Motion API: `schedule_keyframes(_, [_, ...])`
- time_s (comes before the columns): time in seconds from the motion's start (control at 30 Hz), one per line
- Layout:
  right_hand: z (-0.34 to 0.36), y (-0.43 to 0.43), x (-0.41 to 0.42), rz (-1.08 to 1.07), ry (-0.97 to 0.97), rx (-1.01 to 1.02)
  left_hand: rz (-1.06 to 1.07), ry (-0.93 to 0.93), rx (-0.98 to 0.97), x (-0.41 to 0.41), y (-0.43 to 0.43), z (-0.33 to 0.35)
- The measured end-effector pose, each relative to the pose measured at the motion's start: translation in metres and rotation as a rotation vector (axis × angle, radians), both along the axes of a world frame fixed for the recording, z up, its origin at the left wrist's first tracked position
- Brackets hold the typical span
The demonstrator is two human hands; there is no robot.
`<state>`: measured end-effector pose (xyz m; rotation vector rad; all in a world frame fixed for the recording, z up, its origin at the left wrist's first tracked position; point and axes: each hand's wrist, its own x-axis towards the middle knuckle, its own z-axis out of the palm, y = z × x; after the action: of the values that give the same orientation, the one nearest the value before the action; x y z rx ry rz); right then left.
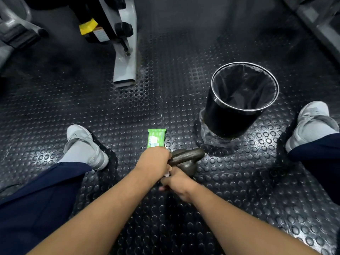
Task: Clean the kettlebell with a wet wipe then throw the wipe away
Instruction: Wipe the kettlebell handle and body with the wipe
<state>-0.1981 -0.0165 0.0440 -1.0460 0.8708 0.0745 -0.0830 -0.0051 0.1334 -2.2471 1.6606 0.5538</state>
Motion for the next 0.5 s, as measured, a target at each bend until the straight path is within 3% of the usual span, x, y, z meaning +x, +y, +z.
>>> schedule_keyframes(0.07, [-0.001, -0.003, -0.007, -0.016, -0.053, 0.093, -0.007, -0.011, -0.005, 0.001, -0.001, -0.001])
schedule_keyframes(0.13, [-0.004, -0.006, -0.009, 0.038, -0.02, 0.056, -0.015, -0.017, -0.015, 0.001, 0.0, -0.001])
schedule_keyframes(0.23, [-0.009, -0.011, -0.009, 0.298, 0.153, -0.373, -0.014, -0.011, -0.009, 0.0, 0.002, 0.001])
schedule_keyframes(0.3, [-0.005, -0.01, -0.003, 0.354, 0.185, -0.511, -0.015, -0.017, -0.013, -0.002, 0.002, 0.003])
schedule_keyframes(0.5, [0.007, -0.005, -0.003, -0.158, -0.017, 0.195, 0.019, -0.01, -0.019, -0.004, 0.002, 0.003])
